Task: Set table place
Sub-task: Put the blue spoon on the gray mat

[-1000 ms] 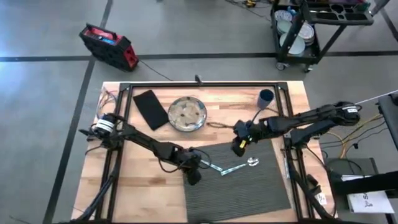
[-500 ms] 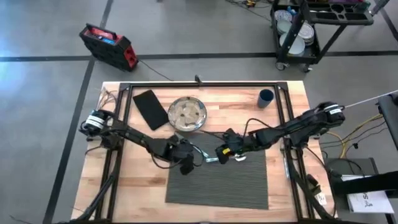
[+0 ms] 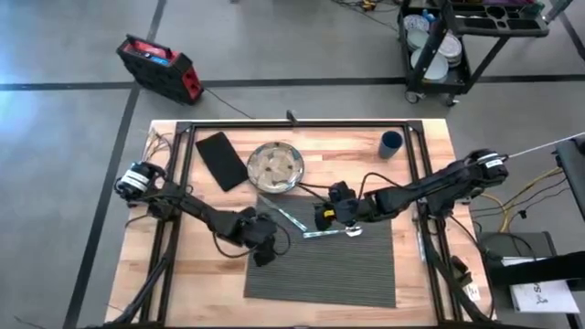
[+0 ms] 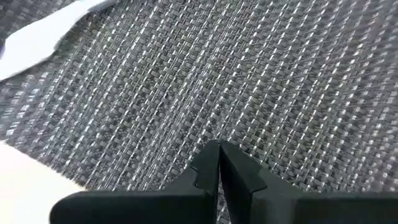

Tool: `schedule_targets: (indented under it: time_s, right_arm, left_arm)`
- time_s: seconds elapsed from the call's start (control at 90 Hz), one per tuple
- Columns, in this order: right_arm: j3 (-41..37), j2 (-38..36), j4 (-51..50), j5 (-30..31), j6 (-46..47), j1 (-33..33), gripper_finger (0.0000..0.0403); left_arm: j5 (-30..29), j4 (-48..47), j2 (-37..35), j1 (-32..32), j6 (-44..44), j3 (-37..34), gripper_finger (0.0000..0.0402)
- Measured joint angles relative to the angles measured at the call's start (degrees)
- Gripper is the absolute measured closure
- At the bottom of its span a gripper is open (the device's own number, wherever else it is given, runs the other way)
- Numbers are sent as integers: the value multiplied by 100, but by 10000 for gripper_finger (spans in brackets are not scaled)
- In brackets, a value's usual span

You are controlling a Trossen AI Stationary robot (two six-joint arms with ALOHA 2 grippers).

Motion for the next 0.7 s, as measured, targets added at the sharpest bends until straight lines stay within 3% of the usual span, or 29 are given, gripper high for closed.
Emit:
schedule_targets:
  time_s: [0.222, 0.578, 0.7]
  right_arm:
    - [-13, 0, -446, -132, 359, 55, 384]
    - [-13, 64, -387, -91, 504, 56, 396]
    - [-15, 314, -235, -375, 696, 144, 399]
  left_arm:
    - [93, 926, 8, 13, 60, -231, 401]
    - [-3, 1136, 31, 202, 585, -254, 401]
    - [93, 1158, 31, 256, 584, -275, 401]
